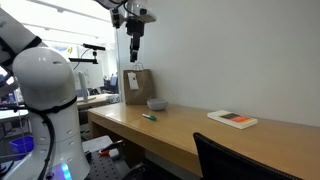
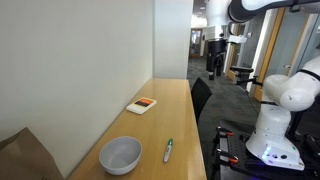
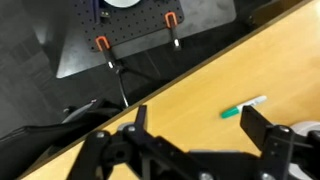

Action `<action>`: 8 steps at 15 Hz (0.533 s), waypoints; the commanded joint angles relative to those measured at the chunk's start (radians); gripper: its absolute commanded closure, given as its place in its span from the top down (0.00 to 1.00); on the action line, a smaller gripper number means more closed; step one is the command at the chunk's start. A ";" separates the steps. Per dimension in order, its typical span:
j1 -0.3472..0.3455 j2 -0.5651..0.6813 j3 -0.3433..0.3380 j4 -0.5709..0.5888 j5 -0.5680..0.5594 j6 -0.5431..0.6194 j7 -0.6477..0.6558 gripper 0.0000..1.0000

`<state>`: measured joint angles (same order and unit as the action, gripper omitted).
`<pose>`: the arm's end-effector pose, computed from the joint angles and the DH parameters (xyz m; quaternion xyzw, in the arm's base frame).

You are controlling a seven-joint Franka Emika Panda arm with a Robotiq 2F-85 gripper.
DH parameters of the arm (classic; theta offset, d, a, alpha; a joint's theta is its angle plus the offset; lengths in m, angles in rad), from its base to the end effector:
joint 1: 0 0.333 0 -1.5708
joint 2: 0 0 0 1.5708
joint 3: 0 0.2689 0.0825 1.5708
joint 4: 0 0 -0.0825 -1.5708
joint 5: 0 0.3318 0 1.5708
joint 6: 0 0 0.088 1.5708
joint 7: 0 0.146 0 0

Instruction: Put the marker in the bowl

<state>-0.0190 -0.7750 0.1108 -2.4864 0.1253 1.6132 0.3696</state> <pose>0.2825 0.0450 0.4626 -0.9853 0.1615 0.0542 0.0124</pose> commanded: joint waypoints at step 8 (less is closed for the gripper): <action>-0.004 0.540 0.250 0.103 0.130 0.537 0.702 1.00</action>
<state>-0.0272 -0.3786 0.3526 -2.4375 0.2612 2.0568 0.9153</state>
